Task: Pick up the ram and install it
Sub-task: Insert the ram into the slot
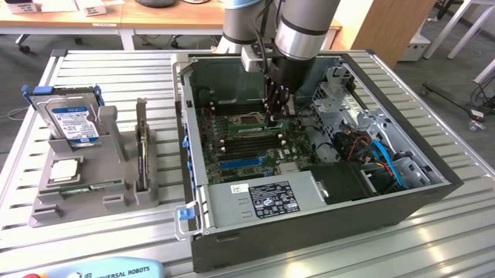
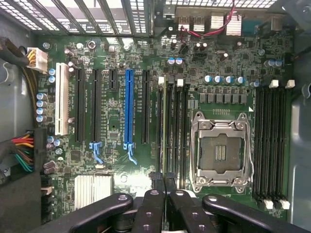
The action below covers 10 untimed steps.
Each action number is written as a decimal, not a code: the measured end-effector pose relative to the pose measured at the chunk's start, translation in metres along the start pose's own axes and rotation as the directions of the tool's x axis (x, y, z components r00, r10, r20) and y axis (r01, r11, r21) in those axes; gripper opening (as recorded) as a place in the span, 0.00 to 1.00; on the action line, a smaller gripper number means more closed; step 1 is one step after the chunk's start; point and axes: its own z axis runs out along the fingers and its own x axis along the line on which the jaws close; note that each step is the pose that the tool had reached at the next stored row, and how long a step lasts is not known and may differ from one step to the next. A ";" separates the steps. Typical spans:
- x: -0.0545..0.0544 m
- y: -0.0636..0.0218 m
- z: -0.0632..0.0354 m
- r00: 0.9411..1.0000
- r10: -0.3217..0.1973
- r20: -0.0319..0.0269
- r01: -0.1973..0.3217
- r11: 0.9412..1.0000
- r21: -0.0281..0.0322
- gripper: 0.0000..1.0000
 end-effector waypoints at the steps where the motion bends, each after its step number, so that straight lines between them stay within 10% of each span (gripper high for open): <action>1: 0.000 0.0000 0.0003 1.000 -0.002 0.000 0.002 1.000 0.000 0.12; 10: 0.000 -0.0001 0.0043 1.000 -0.008 0.000 0.008 1.000 0.000 0.12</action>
